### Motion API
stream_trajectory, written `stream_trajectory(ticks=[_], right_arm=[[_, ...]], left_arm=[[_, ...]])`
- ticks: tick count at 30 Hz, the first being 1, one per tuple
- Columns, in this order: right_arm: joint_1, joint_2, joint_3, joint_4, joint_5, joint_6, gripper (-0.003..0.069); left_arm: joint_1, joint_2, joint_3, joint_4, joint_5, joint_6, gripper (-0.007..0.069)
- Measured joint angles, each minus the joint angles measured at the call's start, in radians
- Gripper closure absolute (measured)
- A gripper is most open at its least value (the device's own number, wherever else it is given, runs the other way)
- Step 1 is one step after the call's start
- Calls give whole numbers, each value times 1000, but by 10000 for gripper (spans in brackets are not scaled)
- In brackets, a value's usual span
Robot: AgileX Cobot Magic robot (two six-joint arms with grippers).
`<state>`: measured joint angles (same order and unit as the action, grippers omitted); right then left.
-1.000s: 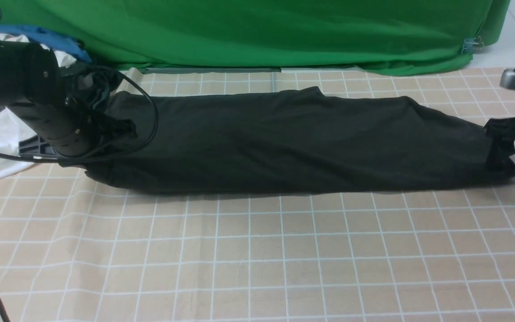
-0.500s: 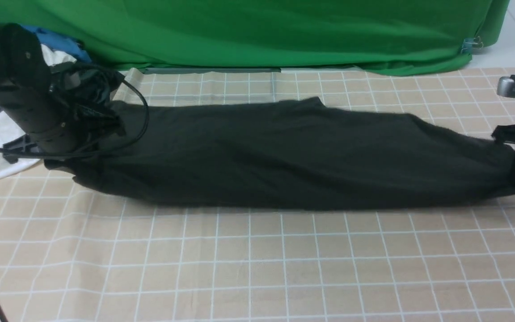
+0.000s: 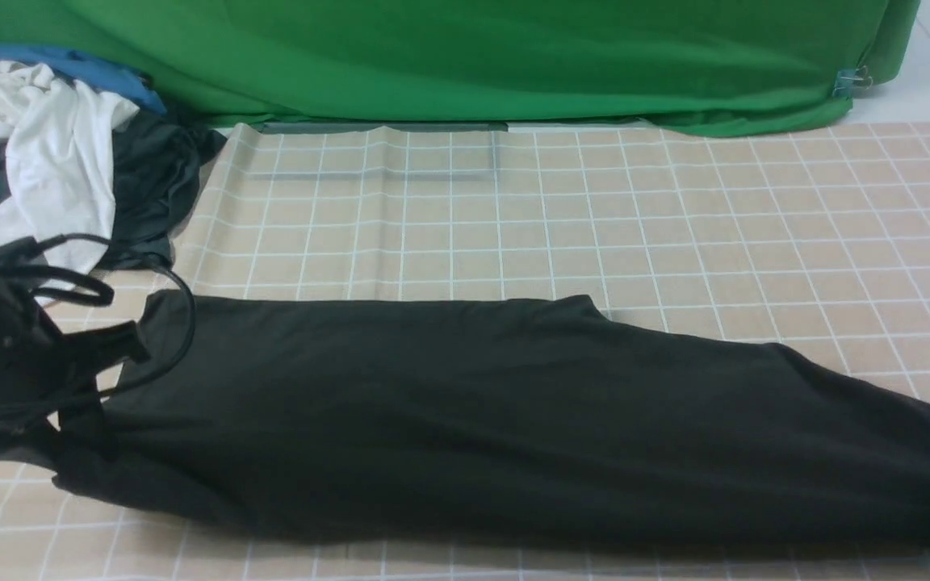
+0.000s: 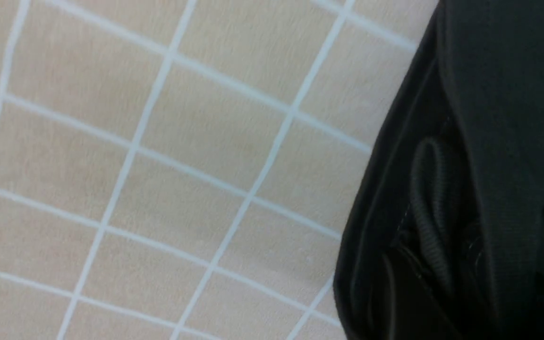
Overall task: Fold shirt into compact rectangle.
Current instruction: 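Pull the folded dark garment lengthwise by its ends to straighten it flat on the table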
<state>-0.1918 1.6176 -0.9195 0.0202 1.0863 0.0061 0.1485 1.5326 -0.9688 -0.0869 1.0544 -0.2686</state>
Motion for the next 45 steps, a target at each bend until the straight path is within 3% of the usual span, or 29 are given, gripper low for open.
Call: stream_trajectory(ticks=[6, 8, 13, 16, 19, 20, 21, 22, 24, 31, 38, 45], right_arm=[[0, -4, 16, -20, -21, 3, 431], [0, -10, 0, -33, -7, 10, 370], [2, -40, -86, -30, 37, 24, 351], [26, -67, -133, 18, -8, 16, 424], [79, -77, -152, 112, -92, -49, 550], [115, -71, -152, 161, -135, -83, 597], [115, -71, -152, 166, -135, -88, 597], [155, -53, -153, 194, -169, -118, 620], [210, -8, -153, 212, -211, -147, 622], [277, 157, -153, 210, -335, -159, 622], [261, 221, -166, 79, -354, -6, 609], [211, 164, -211, -20, -206, 0, 569]], left_arm=[[1, 0, -4, 7, 2, 0, 419], [1, 0, -47, 48, 36, 0, 326], [2, -6, -178, 52, 95, -8, 251], [-8, -31, -210, -41, 92, 44, 302], [-56, -47, -197, -79, 77, 70, 424], [-86, -49, -173, -87, 52, 71, 505], [-92, -50, -168, -87, 52, 71, 505], [-129, -49, -131, -93, -1, 70, 568], [-185, -44, -62, -101, -86, 61, 603], [-219, -7, 109, -44, -250, -20, 614], [-192, 34, 188, 59, -303, -119, 612], [-178, -33, 175, 71, -298, -111, 613]])
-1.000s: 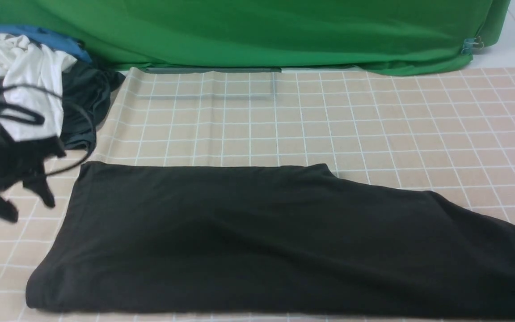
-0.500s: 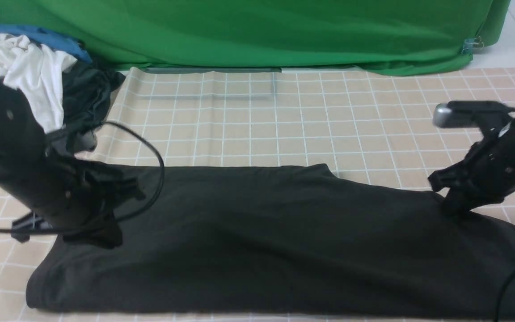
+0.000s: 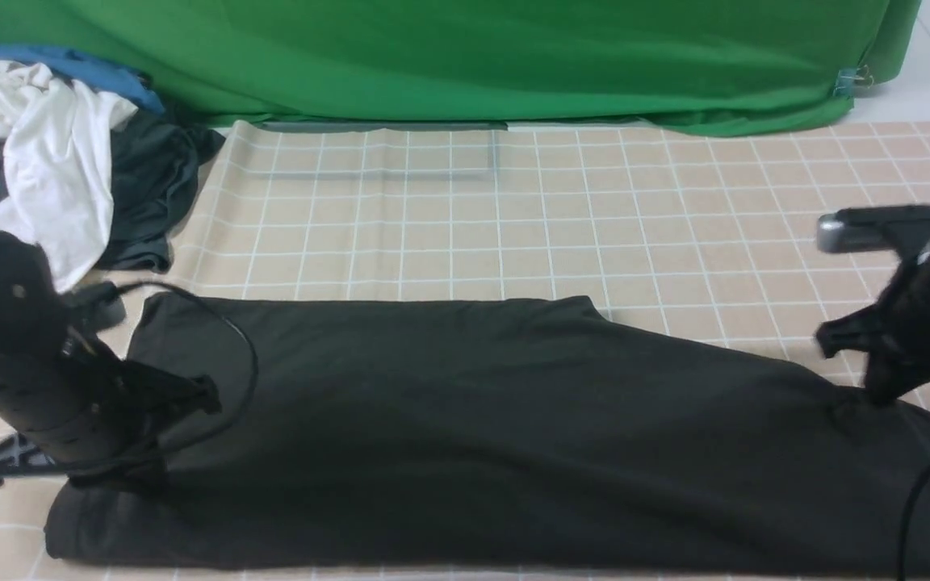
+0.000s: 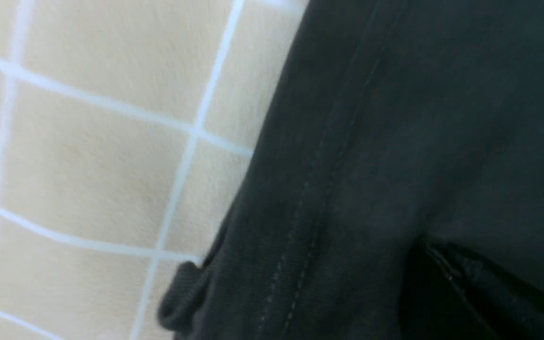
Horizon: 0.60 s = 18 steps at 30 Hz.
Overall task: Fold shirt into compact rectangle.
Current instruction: 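Pull the folded dark garment lengthwise by its ends to straighten it flat on the table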
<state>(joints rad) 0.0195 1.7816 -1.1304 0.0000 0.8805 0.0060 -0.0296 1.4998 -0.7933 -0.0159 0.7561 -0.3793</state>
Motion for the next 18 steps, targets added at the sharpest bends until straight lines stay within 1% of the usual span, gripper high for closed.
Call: stream_trajectory(ticks=[1, 3, 5, 6, 7, 10, 11, 12, 13, 14, 18], right_arm=[[-15, -55, -6, 0, 53, -6, 559], [-32, -113, -10, -7, 93, 0, 532], [-60, -169, -10, -7, 135, 6, 463], [-78, -192, -10, -9, 157, 9, 409], [-101, -212, -10, -10, 184, 10, 330], [-132, -222, 2, -19, 205, 4, 140], [-134, -222, 8, -19, 202, 1, 113], [-137, -219, 33, -21, 186, -6, 41], [-139, -214, 59, -21, 164, -6, 7], [-139, -205, 85, -20, 133, -6, -11], [-139, -150, 149, -19, 47, -1, -29]], left_arm=[[1, -52, -14, 2, 10, 14, 613], [1, -108, -22, 0, 23, 26, 613], [1, -177, -25, -13, 48, 40, 613], [1, -217, -25, -23, 62, 51, 613], [1, -267, -24, -39, 77, 61, 613], [1, -373, -12, -80, 98, 80, 613], [1, -389, -10, -86, 100, 83, 613], [1, -442, 0, -109, 105, 102, 613], [1, -490, 8, -126, 110, 113, 613], [1, -521, 16, -142, 110, 123, 613], [1, -608, 44, -160, 123, 129, 613]])
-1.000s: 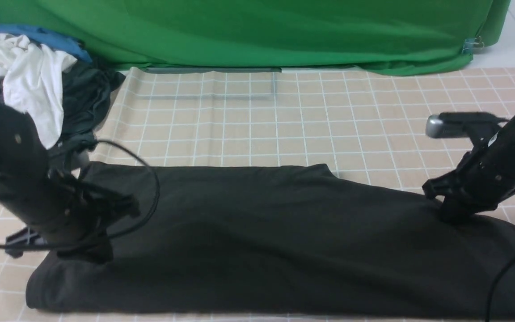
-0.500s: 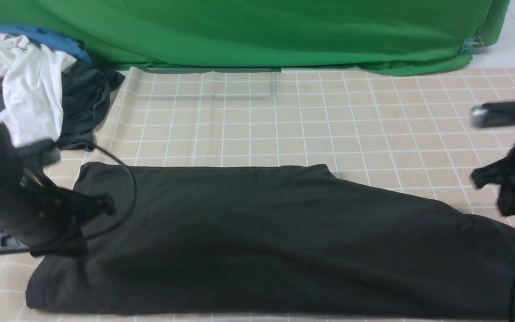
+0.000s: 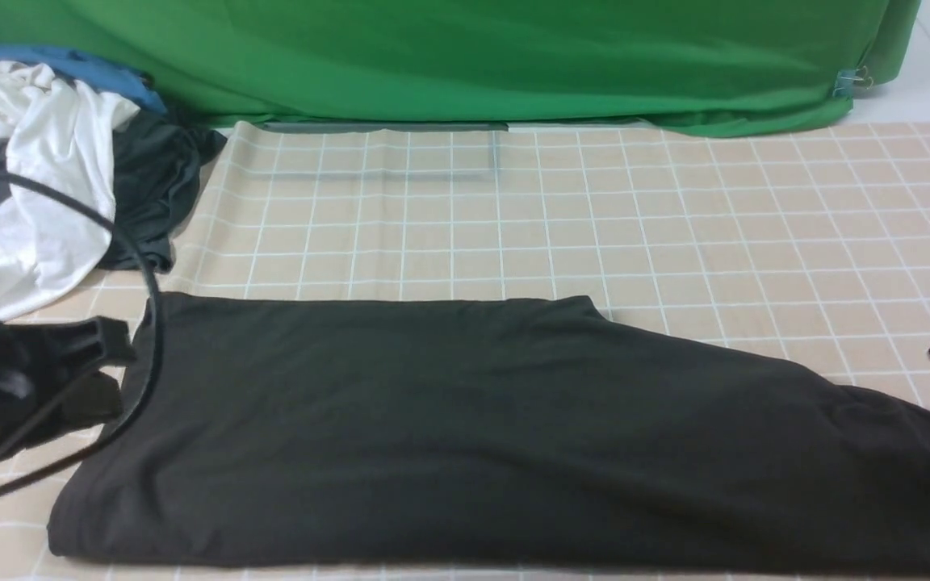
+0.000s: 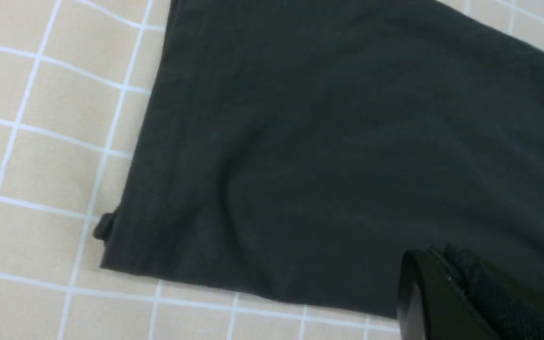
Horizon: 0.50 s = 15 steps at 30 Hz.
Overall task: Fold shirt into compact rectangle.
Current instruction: 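Pull the folded dark garment lengthwise by its ends to straighten it flat on the table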
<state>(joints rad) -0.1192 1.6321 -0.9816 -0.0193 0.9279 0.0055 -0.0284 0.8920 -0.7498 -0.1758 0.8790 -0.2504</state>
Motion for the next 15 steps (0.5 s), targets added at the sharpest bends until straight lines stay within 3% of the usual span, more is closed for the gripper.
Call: stream_trajectory(ticks=[9, 12, 14, 15], right_arm=[[-7, 145, 16, 11, -33, 14, -15], [-9, 162, 7, 19, -21, 1, 57], [-9, 168, 0, 49, -12, -30, 227], [-9, 169, 0, 49, -12, -33, 245]], left_arm=[[0, -40, 43, -1, 66, 3, 613], [0, -40, 43, -12, 72, 3, 613], [0, -40, 43, -22, 72, 4, 613], [0, -40, 43, -21, 72, 4, 613]])
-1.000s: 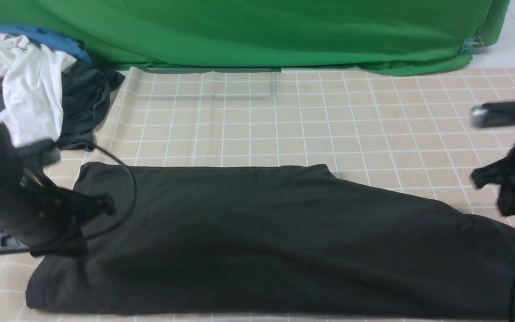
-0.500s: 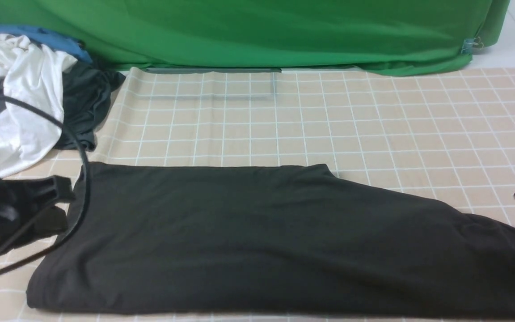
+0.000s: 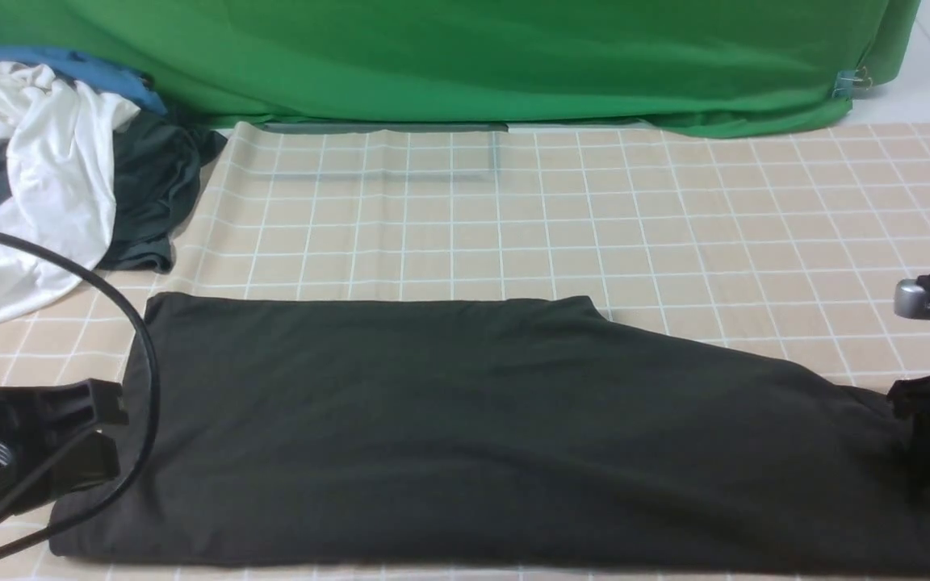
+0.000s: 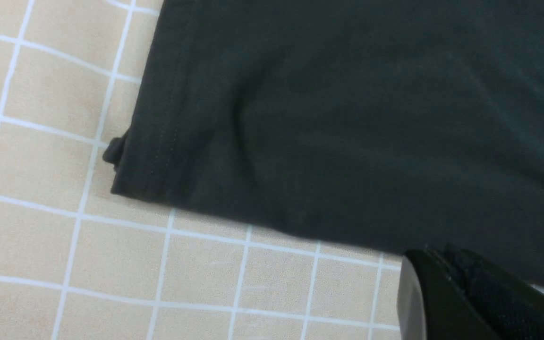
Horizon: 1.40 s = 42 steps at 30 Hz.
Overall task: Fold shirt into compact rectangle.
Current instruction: 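Pull the folded dark garment lengthwise by its ends to straighten it flat on the table, then fold the right end of the dark garment over onto its left end with the right gripper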
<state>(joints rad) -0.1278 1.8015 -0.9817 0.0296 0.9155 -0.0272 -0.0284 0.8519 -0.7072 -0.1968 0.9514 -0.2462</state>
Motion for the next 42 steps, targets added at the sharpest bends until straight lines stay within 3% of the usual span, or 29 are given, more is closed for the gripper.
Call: stream_trajectory(ticks=[1, 2, 3, 15, 21, 28, 32, 42], right_arm=[[1, 0, 0, -1, 3, -10, 326], [-1, -1, 0, -13, 8, -30, 496], [-5, -6, 0, -12, 10, -33, 536], [-96, -221, -91, -10, 156, -37, 544], [-65, -274, -215, 36, 270, -1, 544], [154, -281, -379, 155, 296, 36, 544], [365, -258, -504, 210, 292, 77, 544], [739, -50, -776, 305, 196, 136, 544]], left_arm=[[0, 0, 0, -2, 0, 2, 613], [0, 0, 0, -2, 0, 6, 613], [0, 0, 0, -2, 0, 8, 613], [0, 0, 0, -6, -10, 24, 612], [0, 0, 0, -20, -31, 24, 612], [0, 0, 0, -42, -53, 24, 612], [0, 0, -15, -35, -46, 21, 612], [0, 0, -264, 197, 123, -117, 612]])
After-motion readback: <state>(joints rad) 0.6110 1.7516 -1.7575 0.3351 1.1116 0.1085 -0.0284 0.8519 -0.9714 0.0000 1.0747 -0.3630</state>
